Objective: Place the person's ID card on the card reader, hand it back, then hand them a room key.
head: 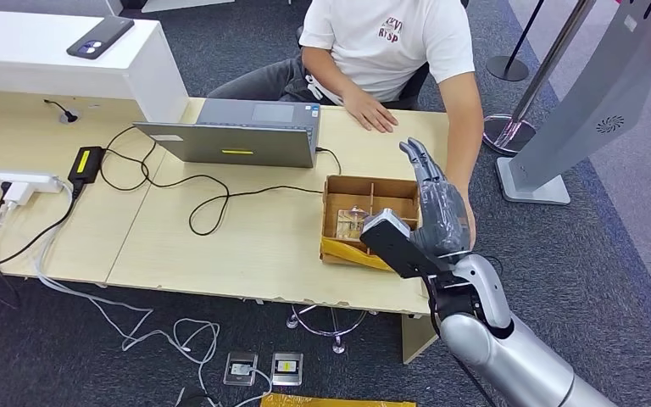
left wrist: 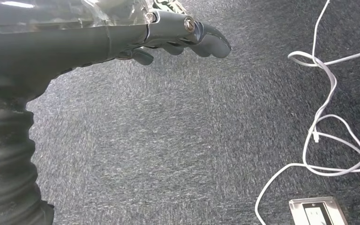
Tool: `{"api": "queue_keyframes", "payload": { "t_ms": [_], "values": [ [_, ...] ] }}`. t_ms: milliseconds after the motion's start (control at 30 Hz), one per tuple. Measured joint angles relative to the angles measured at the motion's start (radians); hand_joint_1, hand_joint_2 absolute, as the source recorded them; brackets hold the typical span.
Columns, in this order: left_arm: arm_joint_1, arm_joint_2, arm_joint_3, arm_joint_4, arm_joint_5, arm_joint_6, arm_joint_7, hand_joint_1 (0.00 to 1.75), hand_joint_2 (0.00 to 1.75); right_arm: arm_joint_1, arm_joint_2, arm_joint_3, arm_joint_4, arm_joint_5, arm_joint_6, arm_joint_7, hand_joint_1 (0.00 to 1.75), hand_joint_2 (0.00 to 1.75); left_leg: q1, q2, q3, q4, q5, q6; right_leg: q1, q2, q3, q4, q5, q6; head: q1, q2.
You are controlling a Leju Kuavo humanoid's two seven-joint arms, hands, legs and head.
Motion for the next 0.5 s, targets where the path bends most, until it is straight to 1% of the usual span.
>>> {"api": "queue_keyframes", "payload": {
  "t_ms": [67,200,300,500],
  "values": [
    [0.0,0.0,0.0,-0.001,0.001,0.0,0.0,0.0,1.75,0.014,-0.012,0.001,-0.036,0.017,0.014,0.0,0.0,1.75,0.0,0.0,0.0,0.0,0.0,0.0,0.0,0.0,0.0,0.0,0.0,0.0,0.0,0.0],
    [0.0,-0.005,0.01,-0.006,0.006,0.0,-0.002,0.0,1.75,0.045,-0.029,0.012,-0.079,0.067,0.071,0.005,0.0,1.75,0.0,0.001,0.0,0.0,-0.001,-0.001,0.0,0.0,0.0,0.0,0.0,0.0,0.0,0.0],
    [0.0,-0.008,0.022,-0.01,0.007,0.0,-0.003,0.0,1.75,0.063,-0.037,0.027,-0.09,0.122,0.11,0.013,0.0,1.75,0.0,0.001,0.0,0.0,-0.001,-0.001,0.0,0.001,0.0,0.0,0.0,0.0,0.0,0.0],
    [0.0,-0.008,0.027,-0.01,0.003,0.0,-0.003,0.0,1.75,0.068,-0.039,0.054,-0.09,0.242,0.168,0.044,0.0,1.75,0.0,0.001,0.0,0.0,-0.001,-0.001,0.0,0.001,0.0,0.0,0.0,0.0,0.0,0.0]
  ]
}}
